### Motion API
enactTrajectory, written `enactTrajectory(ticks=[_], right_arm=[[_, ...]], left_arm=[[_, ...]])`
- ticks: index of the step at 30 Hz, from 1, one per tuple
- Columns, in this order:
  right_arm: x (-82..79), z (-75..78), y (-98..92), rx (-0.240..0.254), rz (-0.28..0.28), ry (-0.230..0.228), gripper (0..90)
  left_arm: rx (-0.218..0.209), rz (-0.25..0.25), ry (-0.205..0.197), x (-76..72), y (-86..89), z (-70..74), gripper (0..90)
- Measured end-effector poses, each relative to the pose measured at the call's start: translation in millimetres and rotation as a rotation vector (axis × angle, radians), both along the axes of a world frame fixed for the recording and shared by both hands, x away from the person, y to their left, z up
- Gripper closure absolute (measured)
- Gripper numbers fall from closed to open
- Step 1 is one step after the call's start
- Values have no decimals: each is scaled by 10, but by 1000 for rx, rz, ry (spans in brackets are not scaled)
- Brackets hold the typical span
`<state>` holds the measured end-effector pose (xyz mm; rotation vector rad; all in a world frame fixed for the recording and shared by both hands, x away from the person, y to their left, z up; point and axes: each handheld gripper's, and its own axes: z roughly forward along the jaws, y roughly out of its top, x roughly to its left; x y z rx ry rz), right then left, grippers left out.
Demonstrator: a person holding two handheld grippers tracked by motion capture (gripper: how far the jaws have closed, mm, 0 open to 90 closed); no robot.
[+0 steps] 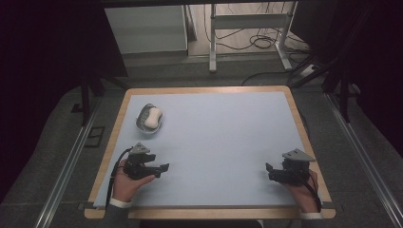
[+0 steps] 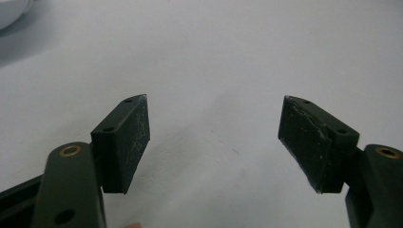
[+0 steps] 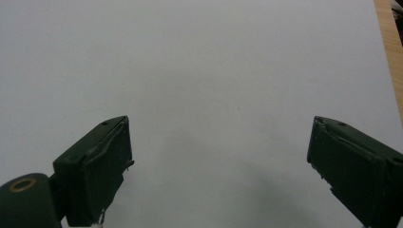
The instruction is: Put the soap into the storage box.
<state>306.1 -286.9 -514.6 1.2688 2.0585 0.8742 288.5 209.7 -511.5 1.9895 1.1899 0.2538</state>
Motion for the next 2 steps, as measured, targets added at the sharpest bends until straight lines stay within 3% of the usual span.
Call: enactTrajectory(ticks=[2], right_arm=[[8, 10, 6, 1, 3, -2, 76]], left_arm=[[-6, 2, -2, 1, 18, 6, 260]])
